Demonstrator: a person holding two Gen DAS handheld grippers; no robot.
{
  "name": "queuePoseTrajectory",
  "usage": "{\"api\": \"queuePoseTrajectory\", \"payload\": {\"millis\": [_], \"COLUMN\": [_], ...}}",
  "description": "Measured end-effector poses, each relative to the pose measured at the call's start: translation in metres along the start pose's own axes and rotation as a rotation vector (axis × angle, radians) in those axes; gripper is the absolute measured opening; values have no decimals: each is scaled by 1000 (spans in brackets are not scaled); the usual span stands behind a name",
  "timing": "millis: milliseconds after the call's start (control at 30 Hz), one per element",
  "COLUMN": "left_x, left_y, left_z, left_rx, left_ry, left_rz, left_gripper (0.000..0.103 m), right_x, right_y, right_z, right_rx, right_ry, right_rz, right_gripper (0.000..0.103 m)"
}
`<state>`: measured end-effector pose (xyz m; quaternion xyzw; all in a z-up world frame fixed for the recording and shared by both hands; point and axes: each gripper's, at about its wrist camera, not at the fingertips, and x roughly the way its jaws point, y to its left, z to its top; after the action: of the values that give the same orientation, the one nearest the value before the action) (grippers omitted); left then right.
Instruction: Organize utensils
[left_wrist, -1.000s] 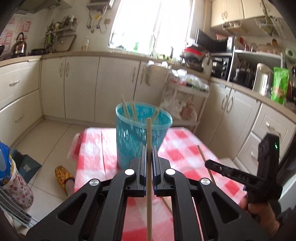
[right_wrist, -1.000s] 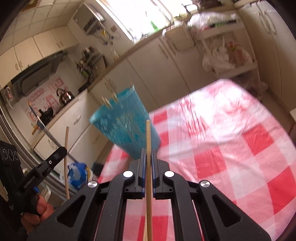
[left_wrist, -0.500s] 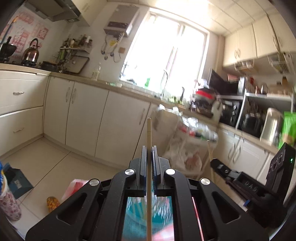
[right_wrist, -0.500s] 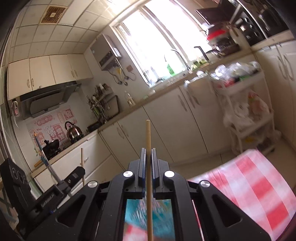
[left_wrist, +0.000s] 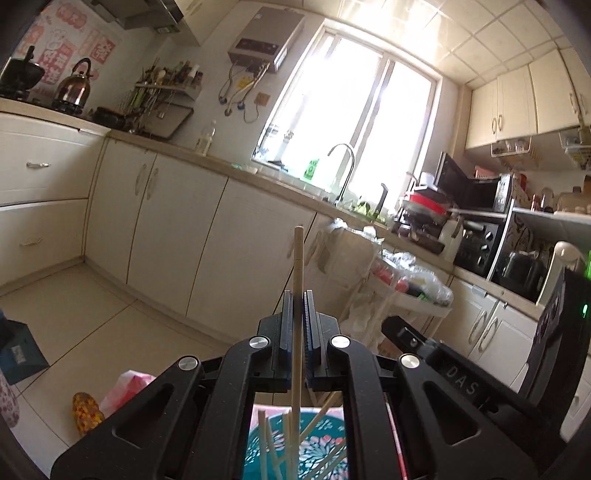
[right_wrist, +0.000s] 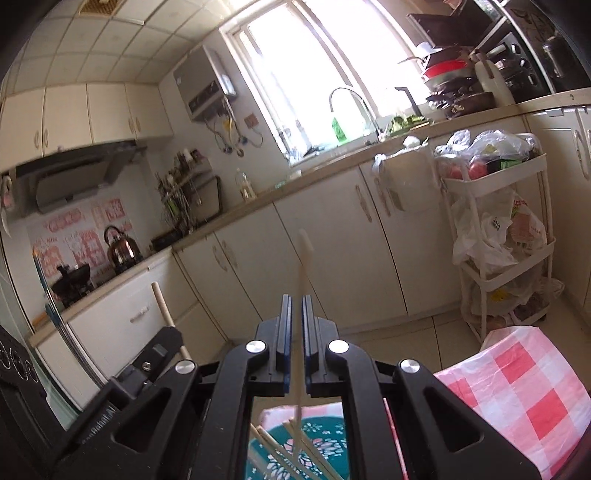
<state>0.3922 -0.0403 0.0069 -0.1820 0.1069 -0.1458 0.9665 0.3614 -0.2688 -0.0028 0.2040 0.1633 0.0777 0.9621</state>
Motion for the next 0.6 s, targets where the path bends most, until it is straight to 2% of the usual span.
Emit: {"api": "queuePoseTrajectory", "payload": {"millis": [200,300,367,467,533,600], "left_x": [3,-8,-19,-43,-62,-85], "left_y": [4,8,10,12,13,14], "left_z": [-23,-30,-34,-40,-47,-59], "left_rx": [56,71,94,113,126,138], "left_ry": [84,111,129,138,144,161], "left_rz": [35,44,49,58,69,73], "left_gripper": [5,5,6,23,42,50], "right_x": [-1,-18,-37,-76,-102,-121], "right_y": [2,-4,-10,-22,-31,-40], "right_z": [-18,-24,-28,-39,-52,-71], "right_rx": [-40,-47,-46,-58,-69,-80], "right_ry": [96,105,100,84,94,128], "right_rz": [3,5,6,-10,-26,-46], "right_gripper": [6,7,11,18,19,20]}}
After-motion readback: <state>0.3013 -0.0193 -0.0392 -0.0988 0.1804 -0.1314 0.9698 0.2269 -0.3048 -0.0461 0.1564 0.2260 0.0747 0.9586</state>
